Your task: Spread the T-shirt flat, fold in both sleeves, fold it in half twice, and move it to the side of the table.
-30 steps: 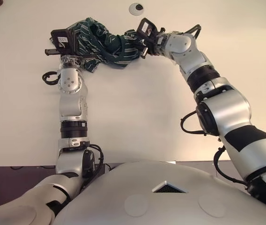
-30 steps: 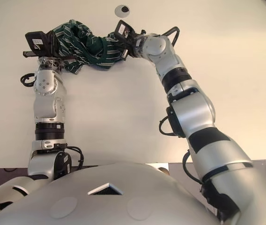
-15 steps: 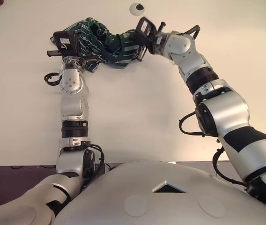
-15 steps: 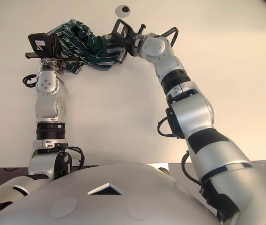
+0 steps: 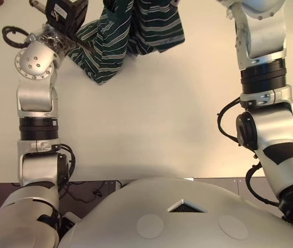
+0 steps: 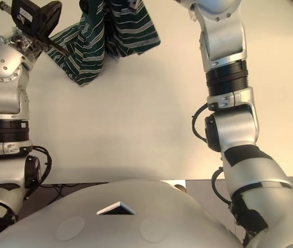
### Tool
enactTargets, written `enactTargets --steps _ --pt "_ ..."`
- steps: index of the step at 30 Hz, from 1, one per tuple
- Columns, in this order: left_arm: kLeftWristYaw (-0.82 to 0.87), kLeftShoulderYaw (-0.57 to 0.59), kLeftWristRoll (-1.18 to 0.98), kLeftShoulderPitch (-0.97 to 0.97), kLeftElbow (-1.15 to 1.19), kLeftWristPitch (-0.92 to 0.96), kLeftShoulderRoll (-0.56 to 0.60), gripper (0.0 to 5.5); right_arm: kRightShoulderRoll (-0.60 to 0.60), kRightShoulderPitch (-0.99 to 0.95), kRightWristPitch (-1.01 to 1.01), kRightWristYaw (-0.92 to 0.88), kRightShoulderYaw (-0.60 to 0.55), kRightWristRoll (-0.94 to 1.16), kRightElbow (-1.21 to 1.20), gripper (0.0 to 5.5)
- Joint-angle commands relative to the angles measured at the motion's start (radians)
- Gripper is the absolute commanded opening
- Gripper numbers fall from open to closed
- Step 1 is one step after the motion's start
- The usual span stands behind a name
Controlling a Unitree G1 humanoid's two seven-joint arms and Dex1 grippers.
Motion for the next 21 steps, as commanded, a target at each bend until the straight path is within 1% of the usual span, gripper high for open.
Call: enactTargets --steps 1,3,4,7,8,11,14,18,21 --pt "-0.216 -0.065 -0.039 -0.101 0.125 0.045 0.043 0.25 -0.056 0.028 0.051 0.078 0.013 0.048 -0.103 0.00" --pt "-0.300 -0.085 -0.044 -0.180 0.277 0.045 0.032 0.63 -0.088 0.042 0.062 0.115 0.016 0.058 -0.121 0.00" --pt "-0.325 -0.093 -0.035 -0.217 0.356 0.029 0.029 0.70 -0.098 0.047 0.065 0.130 0.021 0.059 -0.122 0.00" --pt "-0.340 -0.111 0.007 -0.340 0.595 -0.041 0.006 1.23 -0.139 0.076 0.088 0.179 0.032 0.069 -0.152 0.00" --pt "-0.343 -0.119 0.021 -0.380 0.674 -0.062 -0.007 1.27 -0.155 0.091 0.100 0.198 0.039 0.073 -0.165 0.00" --pt "-0.356 -0.122 0.037 -0.455 0.841 -0.103 -0.046 1.73 -0.176 0.115 0.120 0.230 0.057 0.078 -0.178 0.00" --pt "-0.365 -0.124 0.055 -0.490 0.955 -0.138 -0.073 1.73 -0.180 0.133 0.137 0.242 0.071 0.077 -0.183 0.00" --pt "-0.284 -0.134 0.110 -0.513 1.064 -0.196 -0.094 1.73 -0.188 0.163 0.151 0.261 0.097 0.065 -0.190 0.00" --pt "-0.262 -0.121 0.125 -0.527 1.099 -0.215 -0.094 1.73 -0.207 0.190 0.169 0.286 0.116 0.061 -0.209 0.00"
